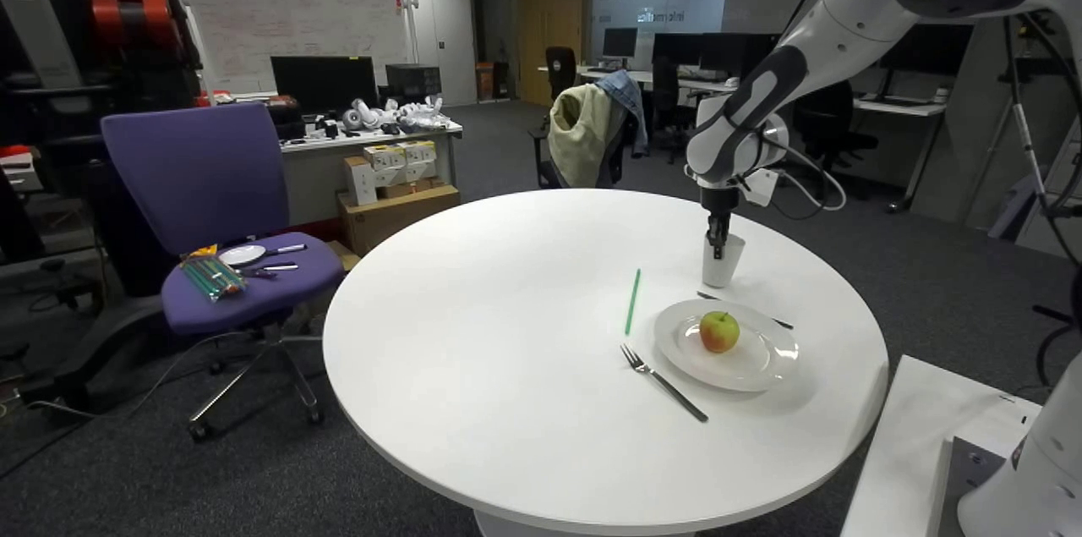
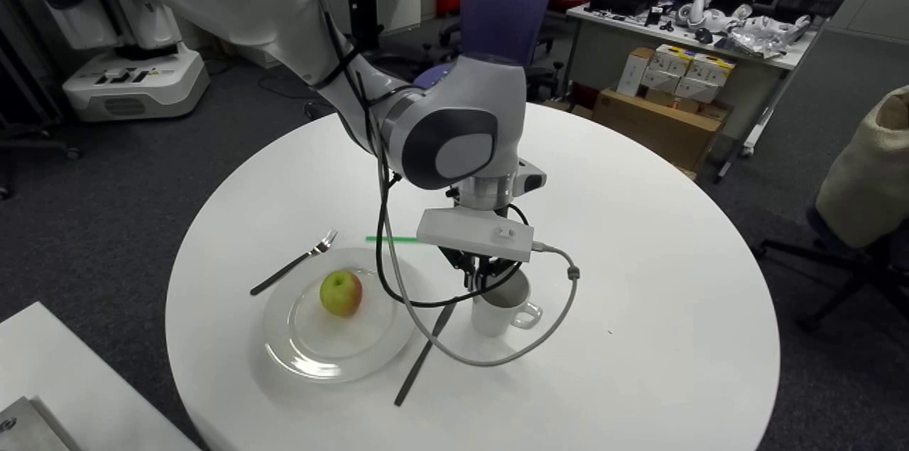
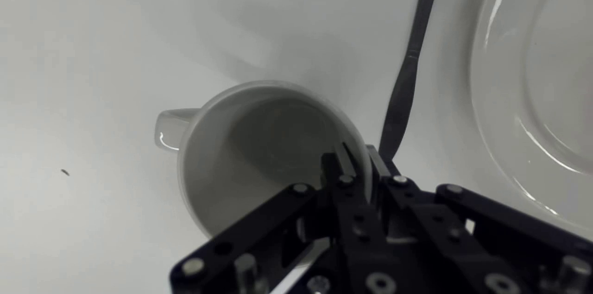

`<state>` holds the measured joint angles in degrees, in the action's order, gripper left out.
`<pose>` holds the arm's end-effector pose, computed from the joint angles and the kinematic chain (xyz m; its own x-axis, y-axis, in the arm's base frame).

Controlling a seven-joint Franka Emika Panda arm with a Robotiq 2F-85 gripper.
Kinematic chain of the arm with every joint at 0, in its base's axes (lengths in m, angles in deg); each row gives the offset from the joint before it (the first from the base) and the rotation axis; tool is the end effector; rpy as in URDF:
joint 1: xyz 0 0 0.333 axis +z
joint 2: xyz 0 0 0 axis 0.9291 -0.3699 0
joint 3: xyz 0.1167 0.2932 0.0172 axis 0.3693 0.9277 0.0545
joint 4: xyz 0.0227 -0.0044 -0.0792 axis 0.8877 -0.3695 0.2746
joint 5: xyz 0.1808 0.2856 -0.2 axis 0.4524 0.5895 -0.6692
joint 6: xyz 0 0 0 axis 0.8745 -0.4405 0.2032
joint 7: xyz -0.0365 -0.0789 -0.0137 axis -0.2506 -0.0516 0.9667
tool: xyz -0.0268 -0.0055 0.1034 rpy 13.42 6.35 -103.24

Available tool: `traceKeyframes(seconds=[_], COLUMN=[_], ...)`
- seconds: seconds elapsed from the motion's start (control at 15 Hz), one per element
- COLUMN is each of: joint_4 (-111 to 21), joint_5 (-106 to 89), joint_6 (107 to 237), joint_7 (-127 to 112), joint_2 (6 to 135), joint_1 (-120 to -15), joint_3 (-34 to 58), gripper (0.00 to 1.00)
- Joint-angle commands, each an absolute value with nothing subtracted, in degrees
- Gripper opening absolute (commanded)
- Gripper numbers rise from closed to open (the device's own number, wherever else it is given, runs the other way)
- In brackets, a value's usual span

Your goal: Move the mug forward

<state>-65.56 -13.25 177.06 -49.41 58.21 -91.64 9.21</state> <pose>0.5297 -0.3054 0.2128 0.9645 0.2354 -0.1198 0.2457 -0.9660 0.0801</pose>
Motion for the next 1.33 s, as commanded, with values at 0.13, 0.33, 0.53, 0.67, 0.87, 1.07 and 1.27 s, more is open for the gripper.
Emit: traceKeyframes(seconds=[0.13, 0.33, 0.53, 0.67, 0.87, 1.07, 1.27], joint_4=[-71.6, -70.1, -68.6, -67.8, -66.8, -66.1, -65.3], joint_5=[-12.4, -12.4, -12.6, -12.6, -12.7, -12.8, -13.2], joint_6=[181.8, 180.7, 179.7, 179.4, 178.9, 178.6, 178.0], joint_7=[-52.5, -52.6, -52.5, -52.3, -52.0, -51.8, -51.4], joint_2=[63.8, 63.1, 62.3, 62.0, 61.3, 60.8, 60.4], joint_1=[-92.3, -91.9, -91.6, -91.4, -91.1, -90.8, -90.3], joint_3=[9.4, 9.4, 9.3, 9.3, 9.2, 9.2, 9.0], gripper=[0.02, 0.02, 0.02, 0.02, 0.02, 0.02, 0.02])
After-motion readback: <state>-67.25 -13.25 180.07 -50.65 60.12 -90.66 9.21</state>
